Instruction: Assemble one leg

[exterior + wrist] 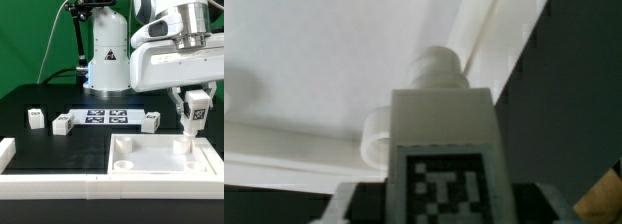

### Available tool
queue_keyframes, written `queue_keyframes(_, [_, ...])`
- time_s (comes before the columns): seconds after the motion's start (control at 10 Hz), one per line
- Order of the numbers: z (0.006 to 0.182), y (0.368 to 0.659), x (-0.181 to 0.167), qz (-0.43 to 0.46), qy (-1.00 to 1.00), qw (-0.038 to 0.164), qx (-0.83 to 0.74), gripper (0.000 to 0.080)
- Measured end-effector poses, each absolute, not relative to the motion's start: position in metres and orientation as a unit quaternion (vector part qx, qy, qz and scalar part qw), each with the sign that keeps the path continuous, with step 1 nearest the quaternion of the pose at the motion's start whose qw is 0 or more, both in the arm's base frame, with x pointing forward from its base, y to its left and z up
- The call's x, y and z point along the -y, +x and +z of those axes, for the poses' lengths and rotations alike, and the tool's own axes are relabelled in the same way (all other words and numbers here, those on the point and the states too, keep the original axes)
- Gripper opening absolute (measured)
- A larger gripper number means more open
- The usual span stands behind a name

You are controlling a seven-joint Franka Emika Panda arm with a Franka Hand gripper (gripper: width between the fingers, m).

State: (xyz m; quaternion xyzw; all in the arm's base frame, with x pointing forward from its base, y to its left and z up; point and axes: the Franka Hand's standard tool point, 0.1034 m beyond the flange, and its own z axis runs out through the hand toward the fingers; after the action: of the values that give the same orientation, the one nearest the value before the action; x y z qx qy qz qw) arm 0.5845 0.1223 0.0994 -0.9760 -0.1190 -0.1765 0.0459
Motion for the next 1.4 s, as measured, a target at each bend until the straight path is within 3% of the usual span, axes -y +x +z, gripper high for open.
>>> queue_keyframes(0.3, [0.097, 0.612, -0.114, -0.205, -0.969, 0.041, 0.132, 0.029])
queue_keyframes(0.8, [0.086, 0.632, -0.113, -0.207, -0.968, 0.042, 0.137, 0.029])
queue_keyframes(1.4, [0.083, 0.632, -0.116, -0.214, -0.966, 0.043, 0.137, 0.029])
